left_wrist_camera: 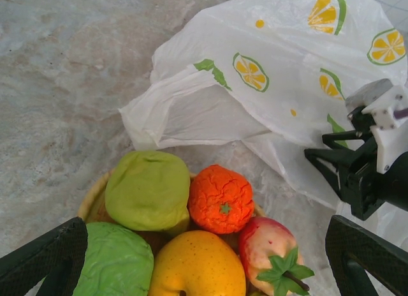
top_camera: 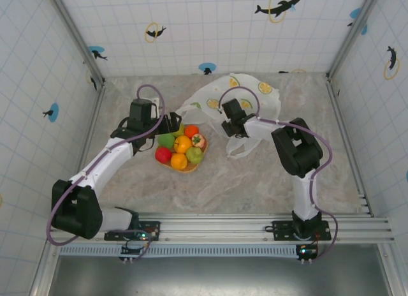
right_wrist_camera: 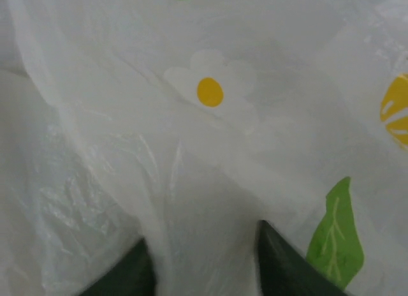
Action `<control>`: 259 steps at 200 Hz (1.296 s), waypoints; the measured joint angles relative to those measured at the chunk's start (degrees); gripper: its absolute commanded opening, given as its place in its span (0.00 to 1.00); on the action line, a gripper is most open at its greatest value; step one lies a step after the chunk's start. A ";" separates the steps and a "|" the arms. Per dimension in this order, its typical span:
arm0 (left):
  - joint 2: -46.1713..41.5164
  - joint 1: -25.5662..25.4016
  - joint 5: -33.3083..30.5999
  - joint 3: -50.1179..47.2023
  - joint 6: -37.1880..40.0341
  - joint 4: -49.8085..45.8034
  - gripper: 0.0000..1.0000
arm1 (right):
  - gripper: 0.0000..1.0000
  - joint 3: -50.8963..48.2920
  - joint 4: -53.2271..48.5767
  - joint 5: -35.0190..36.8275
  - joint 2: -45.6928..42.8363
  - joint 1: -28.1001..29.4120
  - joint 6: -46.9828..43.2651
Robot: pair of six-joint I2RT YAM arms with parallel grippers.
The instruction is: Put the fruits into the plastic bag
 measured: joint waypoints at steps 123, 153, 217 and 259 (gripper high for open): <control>-2.67 -12.50 2.32 -1.99 -9.73 9.81 0.97 | 0.00 -16.87 7.34 -9.84 -28.72 -19.17 27.98; 3.45 -17.05 0.42 3.21 -8.37 10.29 0.98 | 0.00 -20.98 8.37 -16.92 -31.52 -23.12 33.59; 17.20 -21.00 -6.38 12.31 0.24 10.82 0.98 | 0.00 -28.15 9.40 -26.86 -38.71 -28.55 38.69; 22.84 -25.86 -8.24 16.11 5.84 10.88 0.98 | 0.00 -30.21 10.10 -29.77 -41.27 -30.16 39.47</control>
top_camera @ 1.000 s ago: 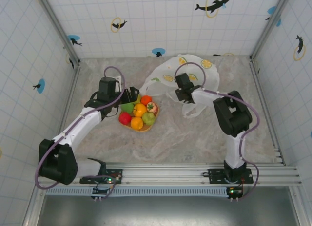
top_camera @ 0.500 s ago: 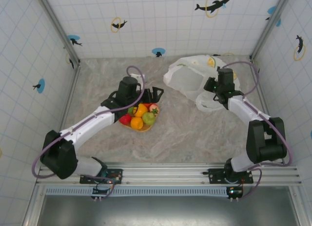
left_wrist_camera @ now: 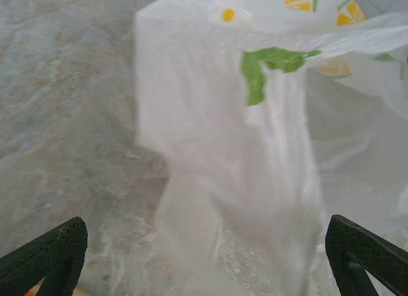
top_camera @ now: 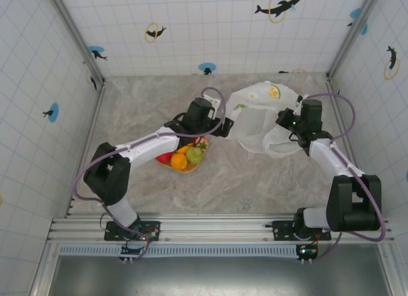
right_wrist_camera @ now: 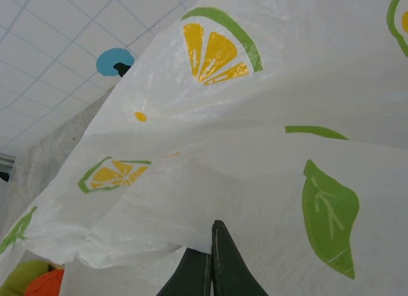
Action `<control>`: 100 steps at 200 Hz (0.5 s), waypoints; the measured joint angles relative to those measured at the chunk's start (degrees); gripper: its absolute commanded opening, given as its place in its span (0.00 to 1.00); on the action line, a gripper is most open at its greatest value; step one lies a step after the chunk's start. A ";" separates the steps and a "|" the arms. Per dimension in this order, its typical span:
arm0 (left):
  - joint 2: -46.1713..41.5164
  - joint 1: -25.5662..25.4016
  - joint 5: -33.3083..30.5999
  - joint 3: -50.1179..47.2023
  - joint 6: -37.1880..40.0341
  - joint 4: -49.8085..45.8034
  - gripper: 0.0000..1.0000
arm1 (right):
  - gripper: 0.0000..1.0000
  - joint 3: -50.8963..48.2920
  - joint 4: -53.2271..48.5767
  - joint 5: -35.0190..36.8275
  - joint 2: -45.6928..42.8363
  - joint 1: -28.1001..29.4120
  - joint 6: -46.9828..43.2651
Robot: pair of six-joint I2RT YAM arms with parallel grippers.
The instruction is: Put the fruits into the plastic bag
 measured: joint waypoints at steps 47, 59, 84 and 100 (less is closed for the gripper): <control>3.21 -2.23 -2.80 1.68 2.05 0.66 0.98 | 0.00 -1.31 0.09 -2.03 -0.87 -1.01 0.04; 3.96 -2.21 -3.54 1.68 2.49 0.66 0.95 | 0.00 -1.44 0.04 -2.38 -1.07 -1.31 0.07; 5.51 -2.23 -4.02 1.68 3.96 0.68 0.70 | 0.00 -1.44 0.09 -2.89 -1.86 -1.70 0.09; 6.25 -2.23 -3.58 1.68 4.66 0.63 0.49 | 0.00 -1.90 0.39 -3.10 -2.67 -1.81 -0.11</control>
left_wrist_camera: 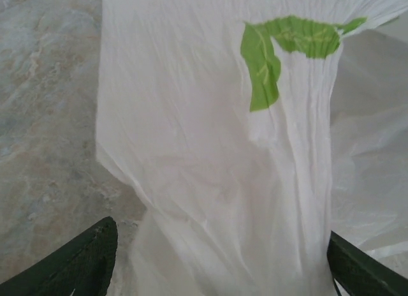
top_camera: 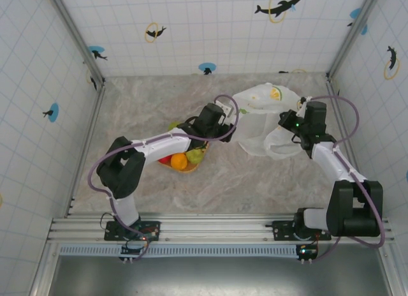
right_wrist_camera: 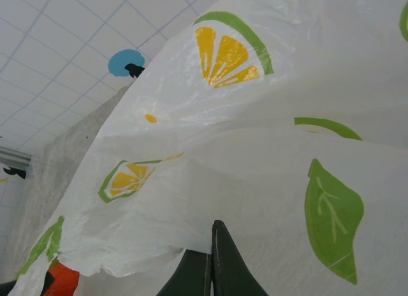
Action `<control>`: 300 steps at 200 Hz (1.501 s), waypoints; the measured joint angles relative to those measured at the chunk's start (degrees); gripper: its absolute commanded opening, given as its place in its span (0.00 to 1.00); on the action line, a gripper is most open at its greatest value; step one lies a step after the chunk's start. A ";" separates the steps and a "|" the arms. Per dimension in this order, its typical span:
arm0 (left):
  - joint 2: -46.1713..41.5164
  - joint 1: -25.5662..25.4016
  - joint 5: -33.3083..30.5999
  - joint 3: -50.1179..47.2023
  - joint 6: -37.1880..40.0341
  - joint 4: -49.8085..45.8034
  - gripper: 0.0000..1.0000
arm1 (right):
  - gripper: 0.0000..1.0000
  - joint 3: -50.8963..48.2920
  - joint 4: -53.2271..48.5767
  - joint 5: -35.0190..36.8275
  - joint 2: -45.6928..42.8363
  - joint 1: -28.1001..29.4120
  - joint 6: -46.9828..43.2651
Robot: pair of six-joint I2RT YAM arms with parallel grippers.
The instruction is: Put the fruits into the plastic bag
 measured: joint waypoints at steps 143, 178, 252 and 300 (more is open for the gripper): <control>-9.11 7.02 23.43 2.03 -3.10 -6.40 0.00 | 0.76 -8.35 1.68 24.79 -8.39 20.37 -38.21; -9.11 6.99 25.05 2.03 -3.37 -7.61 0.00 | 0.78 -6.56 2.29 26.16 -3.34 23.71 -40.52; -9.33 6.99 21.11 1.81 -3.76 -8.24 0.45 | 0.00 1.38 0.00 35.39 6.51 27.39 -37.29; -15.96 6.99 12.33 -5.40 -8.09 -5.88 0.93 | 0.00 3.04 -5.03 21.86 2.38 17.18 -15.67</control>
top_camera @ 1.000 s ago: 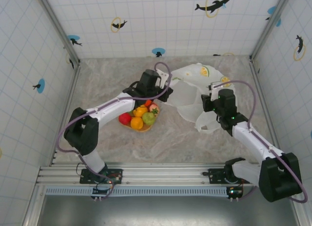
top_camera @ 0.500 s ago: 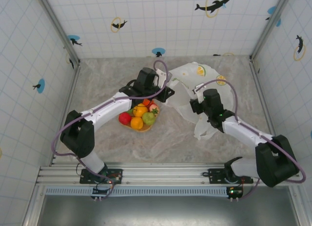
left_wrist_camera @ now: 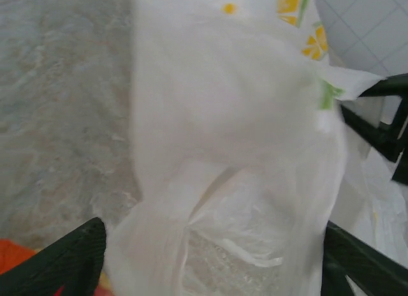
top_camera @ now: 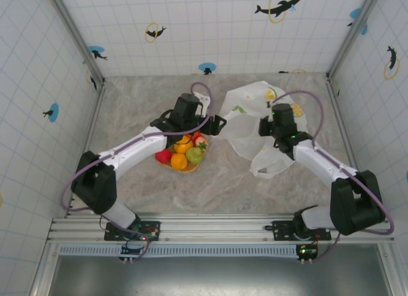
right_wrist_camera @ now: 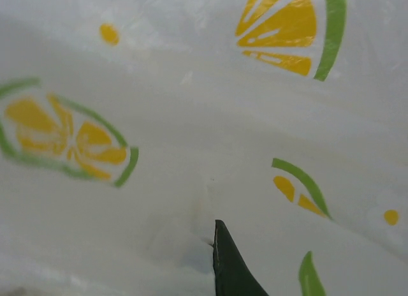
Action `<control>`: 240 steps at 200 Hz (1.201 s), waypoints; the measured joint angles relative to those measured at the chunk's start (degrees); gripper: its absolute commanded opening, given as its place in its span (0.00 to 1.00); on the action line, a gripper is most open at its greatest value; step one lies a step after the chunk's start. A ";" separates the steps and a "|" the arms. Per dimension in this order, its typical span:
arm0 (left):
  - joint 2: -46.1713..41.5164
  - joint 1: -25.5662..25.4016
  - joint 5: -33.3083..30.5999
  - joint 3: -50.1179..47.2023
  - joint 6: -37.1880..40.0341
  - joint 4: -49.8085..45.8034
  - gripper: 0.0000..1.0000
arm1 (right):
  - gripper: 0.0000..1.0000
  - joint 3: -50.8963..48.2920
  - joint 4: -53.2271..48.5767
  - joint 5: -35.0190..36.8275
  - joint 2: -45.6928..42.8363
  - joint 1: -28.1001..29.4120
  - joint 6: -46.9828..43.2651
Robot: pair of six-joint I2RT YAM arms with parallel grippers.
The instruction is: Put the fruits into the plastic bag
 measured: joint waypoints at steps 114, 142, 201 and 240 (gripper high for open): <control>-19.26 -7.61 -6.54 -28.04 -14.99 16.26 0.90 | 0.00 -0.07 2.23 -21.53 -3.52 -10.01 30.97; -13.29 -9.68 -6.56 -26.10 -15.13 17.97 0.88 | 0.00 -2.32 3.34 -25.11 -7.74 -14.40 34.07; -0.04 -11.69 -8.11 -18.67 -14.69 21.97 0.90 | 0.00 -5.16 5.70 -32.79 -11.96 -20.50 38.82; 7.50 -11.65 -9.92 -11.54 -14.25 22.67 0.89 | 0.00 -5.16 5.62 -36.17 -13.14 -21.64 38.45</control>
